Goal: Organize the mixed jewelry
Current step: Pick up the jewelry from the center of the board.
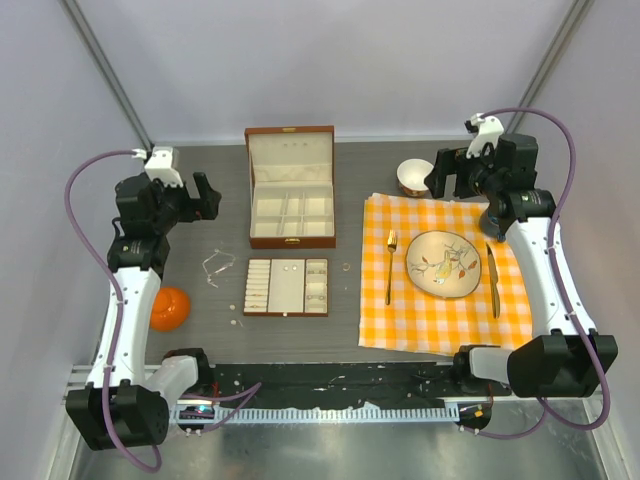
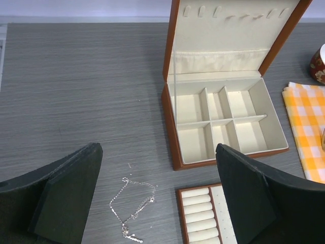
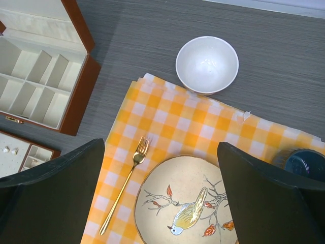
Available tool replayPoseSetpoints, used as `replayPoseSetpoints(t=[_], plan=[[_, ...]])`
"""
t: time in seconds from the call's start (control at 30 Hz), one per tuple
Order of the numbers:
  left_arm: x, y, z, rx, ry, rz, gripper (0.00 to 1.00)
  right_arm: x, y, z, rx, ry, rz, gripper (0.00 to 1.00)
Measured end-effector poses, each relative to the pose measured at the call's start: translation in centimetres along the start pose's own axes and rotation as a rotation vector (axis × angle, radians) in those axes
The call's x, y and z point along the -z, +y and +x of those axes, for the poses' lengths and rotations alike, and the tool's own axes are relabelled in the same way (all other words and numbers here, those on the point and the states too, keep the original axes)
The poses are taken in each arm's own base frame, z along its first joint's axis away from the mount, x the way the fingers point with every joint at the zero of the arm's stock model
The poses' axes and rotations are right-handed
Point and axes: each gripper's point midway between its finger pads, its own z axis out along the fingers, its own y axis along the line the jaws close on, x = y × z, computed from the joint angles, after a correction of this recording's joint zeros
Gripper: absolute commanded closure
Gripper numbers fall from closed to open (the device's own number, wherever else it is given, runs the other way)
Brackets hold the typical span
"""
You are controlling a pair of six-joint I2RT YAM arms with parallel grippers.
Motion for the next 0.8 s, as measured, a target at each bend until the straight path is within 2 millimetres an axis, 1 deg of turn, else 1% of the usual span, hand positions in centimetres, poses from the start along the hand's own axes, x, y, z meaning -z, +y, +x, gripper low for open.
replayPoseSetpoints(t=[0.27,0.4,0.47,0.57,0.7,0.73,0.8], plan=[[0.1,0.8,1.4,-0.048,0.046,-0.03,0.0,-0.2,0.3,0.3,0.001,0.004,-0.011,0.0],[0.1,1.6,3.1,-0.109,0.098,-0.051,0.01,-0.3,0.4,0.6,0.0,0.012,-0.015,0.0],[-0.1,2.4,4.5,-0.155,0.143,-0.066,0.01,-0.4,0.4,0.9,-0.002,0.018,-0.016,0.0],[-0.9,3.6,7.1,-0.207,0.228,-0.083,0.02,-0.6,0.3,1.2,-0.004,0.025,-0.016,0.0],[-2.6,5.9,12.3,-0.236,0.4,-0.093,0.08,-0.9,0.3,1.9,-0.006,0.039,-0.019,0.0],[-2.8,6.5,13.6,-0.234,0.444,-0.094,0.12,-1.0,0.3,2.1,-0.008,0.044,-0.021,0.0],[-3.2,7.5,15.5,-0.234,0.511,-0.091,0.16,-1.2,0.3,2.7,-0.012,0.06,-0.025,0.0]])
